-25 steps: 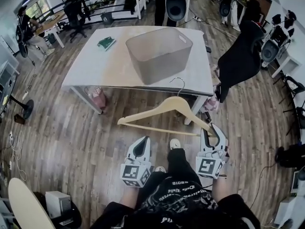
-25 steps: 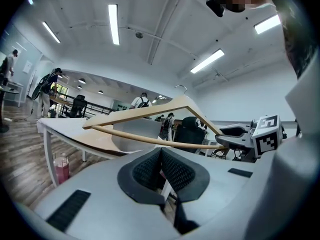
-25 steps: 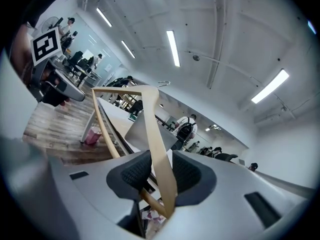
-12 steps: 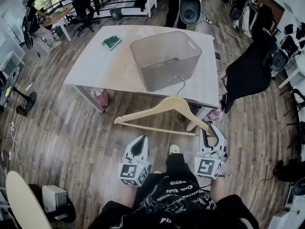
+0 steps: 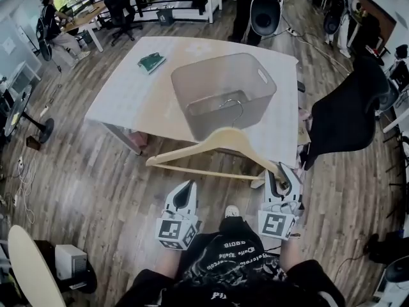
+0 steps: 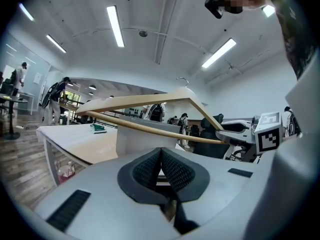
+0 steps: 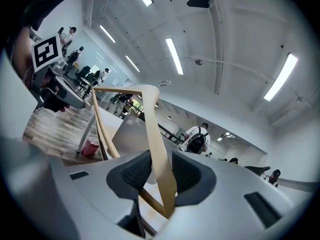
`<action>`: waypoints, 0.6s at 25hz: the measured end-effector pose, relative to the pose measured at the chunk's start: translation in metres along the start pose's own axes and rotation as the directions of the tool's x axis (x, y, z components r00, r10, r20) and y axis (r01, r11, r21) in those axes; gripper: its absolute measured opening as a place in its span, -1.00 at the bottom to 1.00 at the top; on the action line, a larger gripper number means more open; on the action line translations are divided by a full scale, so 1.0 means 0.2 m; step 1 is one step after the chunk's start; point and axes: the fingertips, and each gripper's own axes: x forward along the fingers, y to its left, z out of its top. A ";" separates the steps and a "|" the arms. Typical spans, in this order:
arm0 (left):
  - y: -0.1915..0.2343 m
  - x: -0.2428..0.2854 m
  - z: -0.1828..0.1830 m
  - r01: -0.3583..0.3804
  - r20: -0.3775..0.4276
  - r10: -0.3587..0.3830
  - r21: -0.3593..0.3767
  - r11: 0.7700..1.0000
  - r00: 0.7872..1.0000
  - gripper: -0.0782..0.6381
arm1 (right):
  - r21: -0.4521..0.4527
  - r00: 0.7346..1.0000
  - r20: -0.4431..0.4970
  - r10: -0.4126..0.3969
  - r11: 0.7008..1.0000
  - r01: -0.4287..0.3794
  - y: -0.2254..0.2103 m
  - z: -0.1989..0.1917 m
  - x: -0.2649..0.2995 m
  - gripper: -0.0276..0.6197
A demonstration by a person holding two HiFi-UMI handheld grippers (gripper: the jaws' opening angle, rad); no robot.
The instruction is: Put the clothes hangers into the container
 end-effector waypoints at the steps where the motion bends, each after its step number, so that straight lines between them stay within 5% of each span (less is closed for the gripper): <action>1: 0.00 0.05 0.01 -0.006 0.002 0.006 0.000 1.000 1.000 -0.73 | -0.003 1.000 0.004 0.005 1.000 -0.005 -0.02 -0.01 0.05 -0.49; 15: -0.05 0.62 0.08 -0.080 0.030 0.080 0.005 0.997 0.996 -0.73 | 0.018 0.993 0.084 0.083 0.996 -0.085 -0.35 -0.15 0.57 -0.49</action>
